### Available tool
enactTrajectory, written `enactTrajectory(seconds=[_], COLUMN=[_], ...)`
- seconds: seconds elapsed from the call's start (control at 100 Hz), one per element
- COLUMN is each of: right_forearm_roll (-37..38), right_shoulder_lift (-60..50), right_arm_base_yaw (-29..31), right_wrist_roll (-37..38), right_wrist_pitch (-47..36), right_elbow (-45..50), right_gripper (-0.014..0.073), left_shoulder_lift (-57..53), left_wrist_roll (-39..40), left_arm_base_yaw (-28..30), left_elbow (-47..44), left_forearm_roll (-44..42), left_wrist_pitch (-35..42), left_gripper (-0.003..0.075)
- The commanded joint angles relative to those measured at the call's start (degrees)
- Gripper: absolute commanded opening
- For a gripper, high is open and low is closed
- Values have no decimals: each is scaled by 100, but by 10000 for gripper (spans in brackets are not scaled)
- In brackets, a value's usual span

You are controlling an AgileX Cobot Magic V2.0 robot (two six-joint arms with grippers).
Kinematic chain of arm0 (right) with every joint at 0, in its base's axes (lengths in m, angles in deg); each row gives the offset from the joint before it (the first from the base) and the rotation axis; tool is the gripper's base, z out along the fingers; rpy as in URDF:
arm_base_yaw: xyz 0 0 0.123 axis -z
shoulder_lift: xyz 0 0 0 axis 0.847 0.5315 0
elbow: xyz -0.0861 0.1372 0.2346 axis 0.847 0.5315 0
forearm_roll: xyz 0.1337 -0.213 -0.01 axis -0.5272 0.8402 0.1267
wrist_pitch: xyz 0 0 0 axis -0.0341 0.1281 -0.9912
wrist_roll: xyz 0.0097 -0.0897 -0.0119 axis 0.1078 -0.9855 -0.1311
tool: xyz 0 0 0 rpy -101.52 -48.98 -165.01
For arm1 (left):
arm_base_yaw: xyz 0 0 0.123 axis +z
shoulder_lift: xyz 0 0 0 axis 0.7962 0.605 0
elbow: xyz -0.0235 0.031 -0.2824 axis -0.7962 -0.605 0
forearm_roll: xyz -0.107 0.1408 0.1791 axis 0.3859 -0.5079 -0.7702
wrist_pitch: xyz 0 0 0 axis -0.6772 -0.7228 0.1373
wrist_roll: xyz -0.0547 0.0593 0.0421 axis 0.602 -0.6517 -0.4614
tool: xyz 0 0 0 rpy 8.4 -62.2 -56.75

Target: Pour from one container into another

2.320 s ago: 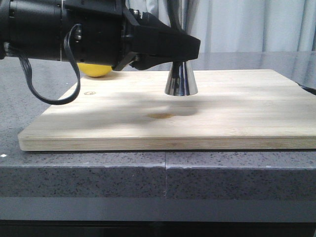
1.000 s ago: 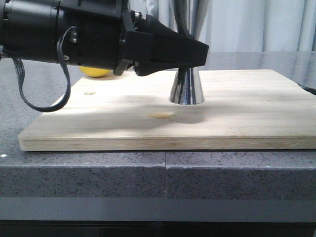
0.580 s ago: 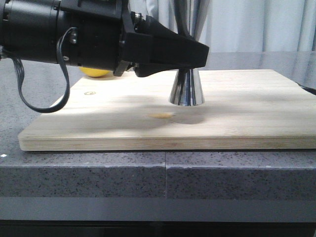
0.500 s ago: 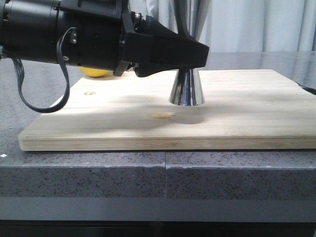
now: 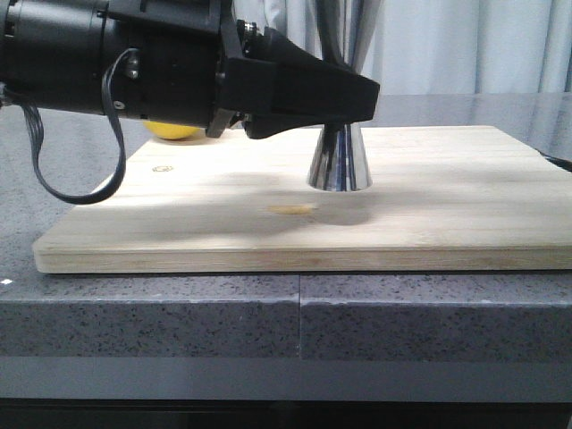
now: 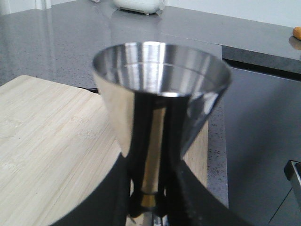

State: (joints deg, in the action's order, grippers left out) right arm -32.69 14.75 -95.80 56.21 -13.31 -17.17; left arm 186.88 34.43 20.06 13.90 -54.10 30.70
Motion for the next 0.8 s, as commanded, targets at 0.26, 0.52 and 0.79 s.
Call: enactTrajectory(seconds=[0.26, 0.52, 0.79], right_forearm_roll=[219, 387, 542], right_shoulder_lift=[-147, -147, -147], right_arm_base_yaw=[-167, -453, -456], right_wrist_roll=[-42, -42, -42], right_wrist_pitch=[-106, 172, 282], right_elbow=[-228, -228, -228], right_gripper=[272, 272, 272], left_shoulder_lift=[-273, -273, -273], left_wrist_roll=[46, 46, 46], left_arm_base_yaw=[-11, -11, -11], left_elbow=[154, 154, 154], left_forearm_roll=[266, 266, 266], left_wrist_pitch=[415, 415, 415], left_gripper=[-21, -21, -21])
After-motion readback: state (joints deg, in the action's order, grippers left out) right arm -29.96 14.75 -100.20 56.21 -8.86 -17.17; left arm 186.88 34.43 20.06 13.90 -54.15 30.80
